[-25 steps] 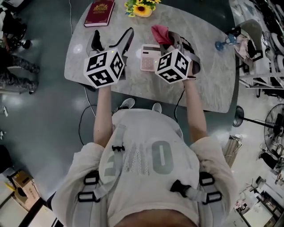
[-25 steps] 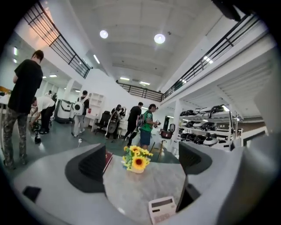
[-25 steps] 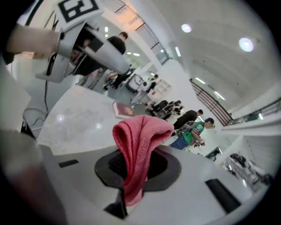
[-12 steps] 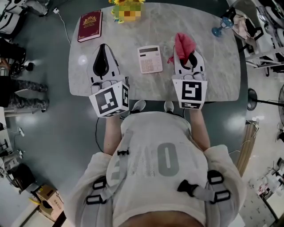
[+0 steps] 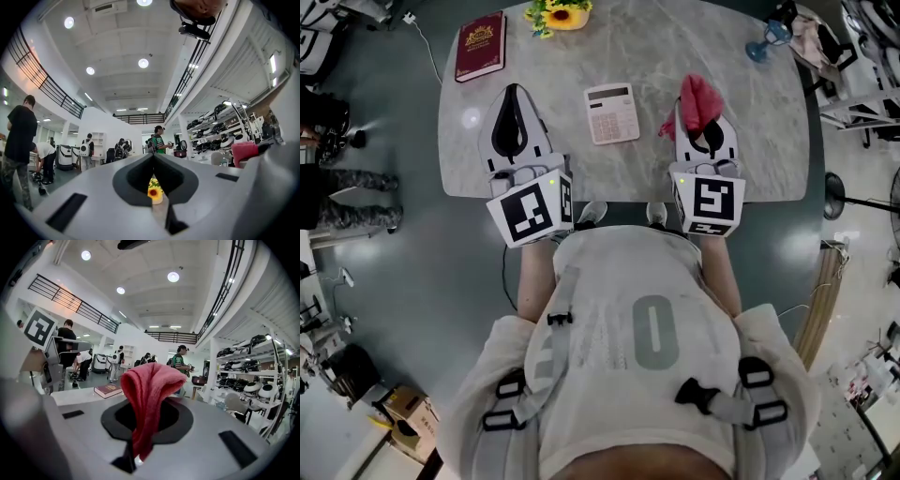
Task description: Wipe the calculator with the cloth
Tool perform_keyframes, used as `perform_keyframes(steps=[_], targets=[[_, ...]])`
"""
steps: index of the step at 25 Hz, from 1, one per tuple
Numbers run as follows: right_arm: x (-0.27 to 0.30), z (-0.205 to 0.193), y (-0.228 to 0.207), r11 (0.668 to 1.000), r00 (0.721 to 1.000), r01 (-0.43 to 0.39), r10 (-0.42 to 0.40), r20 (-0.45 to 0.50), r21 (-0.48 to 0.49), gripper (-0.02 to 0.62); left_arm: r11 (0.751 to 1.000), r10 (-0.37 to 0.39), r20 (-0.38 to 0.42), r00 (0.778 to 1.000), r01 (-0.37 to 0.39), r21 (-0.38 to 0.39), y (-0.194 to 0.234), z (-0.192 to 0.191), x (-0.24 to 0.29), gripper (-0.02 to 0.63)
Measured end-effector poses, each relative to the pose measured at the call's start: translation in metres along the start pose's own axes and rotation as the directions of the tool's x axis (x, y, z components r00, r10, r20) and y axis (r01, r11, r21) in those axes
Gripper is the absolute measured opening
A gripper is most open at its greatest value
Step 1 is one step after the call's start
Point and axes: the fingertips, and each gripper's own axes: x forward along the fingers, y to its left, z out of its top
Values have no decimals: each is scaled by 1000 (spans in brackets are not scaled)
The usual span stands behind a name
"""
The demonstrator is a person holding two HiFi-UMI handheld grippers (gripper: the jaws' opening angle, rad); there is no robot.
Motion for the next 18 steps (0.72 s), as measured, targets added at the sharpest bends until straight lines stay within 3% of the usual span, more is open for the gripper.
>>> perform_keyframes(steps=[18], targets=[[5, 1, 6, 999, 999, -38, 38, -11, -30, 55, 1000, 25, 22, 999, -25, -17, 9, 5, 0, 20]])
